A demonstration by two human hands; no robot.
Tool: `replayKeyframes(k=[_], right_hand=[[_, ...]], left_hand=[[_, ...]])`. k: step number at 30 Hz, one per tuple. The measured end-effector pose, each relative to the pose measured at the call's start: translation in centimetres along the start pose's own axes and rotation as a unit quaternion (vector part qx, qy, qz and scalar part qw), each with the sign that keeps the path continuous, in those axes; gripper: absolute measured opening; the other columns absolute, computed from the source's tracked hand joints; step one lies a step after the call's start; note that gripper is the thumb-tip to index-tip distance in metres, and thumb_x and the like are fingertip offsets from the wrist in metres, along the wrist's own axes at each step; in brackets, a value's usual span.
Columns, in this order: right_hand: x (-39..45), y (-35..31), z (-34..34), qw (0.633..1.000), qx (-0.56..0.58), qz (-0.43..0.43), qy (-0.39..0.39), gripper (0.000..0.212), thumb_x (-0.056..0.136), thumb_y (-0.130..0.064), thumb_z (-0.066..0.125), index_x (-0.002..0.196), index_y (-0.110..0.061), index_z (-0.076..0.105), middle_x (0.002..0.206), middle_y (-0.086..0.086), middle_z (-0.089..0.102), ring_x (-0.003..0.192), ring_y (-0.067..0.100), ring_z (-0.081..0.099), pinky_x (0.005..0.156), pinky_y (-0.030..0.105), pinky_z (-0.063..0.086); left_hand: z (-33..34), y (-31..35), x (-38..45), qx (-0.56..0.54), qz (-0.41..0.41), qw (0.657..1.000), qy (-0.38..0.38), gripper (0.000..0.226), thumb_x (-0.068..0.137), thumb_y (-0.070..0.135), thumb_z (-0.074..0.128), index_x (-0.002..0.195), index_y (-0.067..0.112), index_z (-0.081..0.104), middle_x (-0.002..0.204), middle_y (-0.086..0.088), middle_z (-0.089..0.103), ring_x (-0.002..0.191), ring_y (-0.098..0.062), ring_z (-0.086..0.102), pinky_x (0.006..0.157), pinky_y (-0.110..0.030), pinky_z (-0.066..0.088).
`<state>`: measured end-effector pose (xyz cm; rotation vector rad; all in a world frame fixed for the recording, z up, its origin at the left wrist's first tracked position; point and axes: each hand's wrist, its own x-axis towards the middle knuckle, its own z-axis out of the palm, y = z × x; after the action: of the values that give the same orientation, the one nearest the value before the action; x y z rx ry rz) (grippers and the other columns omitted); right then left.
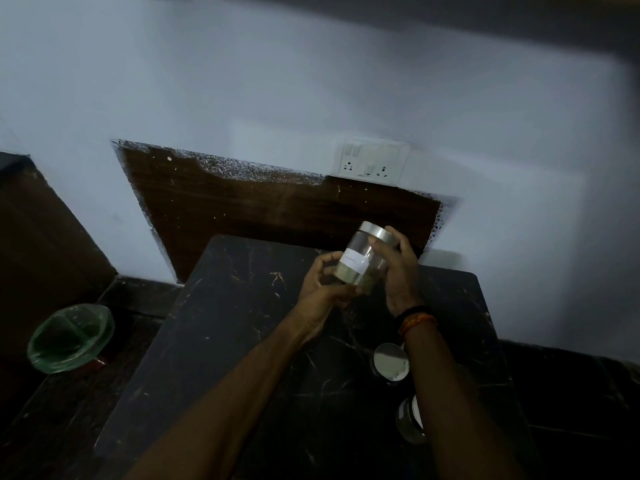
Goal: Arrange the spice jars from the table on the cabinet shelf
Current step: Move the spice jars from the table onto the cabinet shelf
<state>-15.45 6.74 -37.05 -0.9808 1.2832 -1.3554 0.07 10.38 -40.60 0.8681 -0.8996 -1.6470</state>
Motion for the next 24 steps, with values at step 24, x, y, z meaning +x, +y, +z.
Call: replayKeyframes(k=[24], right_hand=[[-0.4,-2.8,0.0,0.993,0.068,0.006,-0.093,0.06,0.087,-0.029,0.066,0.142,-0.014,0.047,0.139,0.018,0.054,0.127,0.04,0.053,0.105,0.058,0.045]], left_hand=[[-0.6,2.0,0.4,-0.046,0.012,0.996,-0.073,0.061,0.077,0.002,0.079,0.133,0.016,0.059,0.126,-0.022,0.066,0.12,-0.038,0.063,0.092,-0.044,0.056]])
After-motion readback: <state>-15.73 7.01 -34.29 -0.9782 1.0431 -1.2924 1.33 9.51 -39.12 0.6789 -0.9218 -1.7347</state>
